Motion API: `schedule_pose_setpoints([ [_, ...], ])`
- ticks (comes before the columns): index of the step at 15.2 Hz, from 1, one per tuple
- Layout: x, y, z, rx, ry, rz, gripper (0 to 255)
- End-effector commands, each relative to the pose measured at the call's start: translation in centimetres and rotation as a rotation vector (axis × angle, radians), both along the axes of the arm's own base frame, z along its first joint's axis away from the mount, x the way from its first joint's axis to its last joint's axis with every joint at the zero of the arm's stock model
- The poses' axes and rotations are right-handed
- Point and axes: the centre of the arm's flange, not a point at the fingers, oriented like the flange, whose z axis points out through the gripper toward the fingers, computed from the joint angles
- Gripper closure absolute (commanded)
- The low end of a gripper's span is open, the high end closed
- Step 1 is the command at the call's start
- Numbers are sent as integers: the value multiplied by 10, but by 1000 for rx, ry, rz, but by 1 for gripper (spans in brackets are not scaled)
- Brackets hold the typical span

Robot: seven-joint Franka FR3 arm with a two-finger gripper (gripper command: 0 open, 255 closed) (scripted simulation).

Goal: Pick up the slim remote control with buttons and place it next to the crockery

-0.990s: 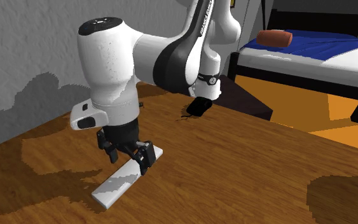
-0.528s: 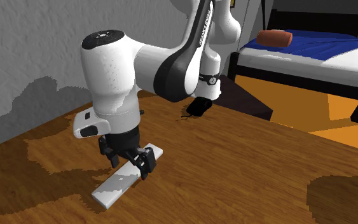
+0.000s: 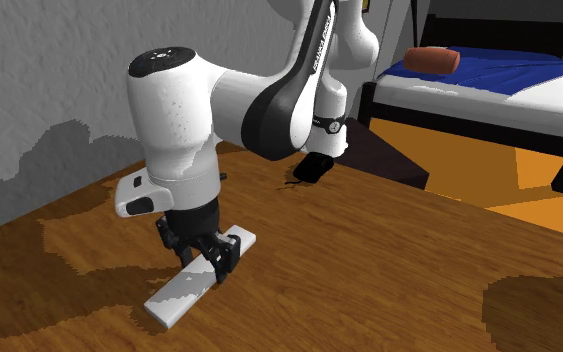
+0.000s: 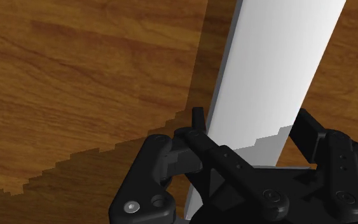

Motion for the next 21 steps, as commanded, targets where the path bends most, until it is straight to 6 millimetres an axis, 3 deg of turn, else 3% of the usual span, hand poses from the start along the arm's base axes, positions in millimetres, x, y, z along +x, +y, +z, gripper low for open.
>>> schedule_pose_setpoints([
  [1,0,0,0,0,0,0,255],
  [5,0,0,0,0,0,0,255],
  [21,0,0,84,0,0,0,255],
])
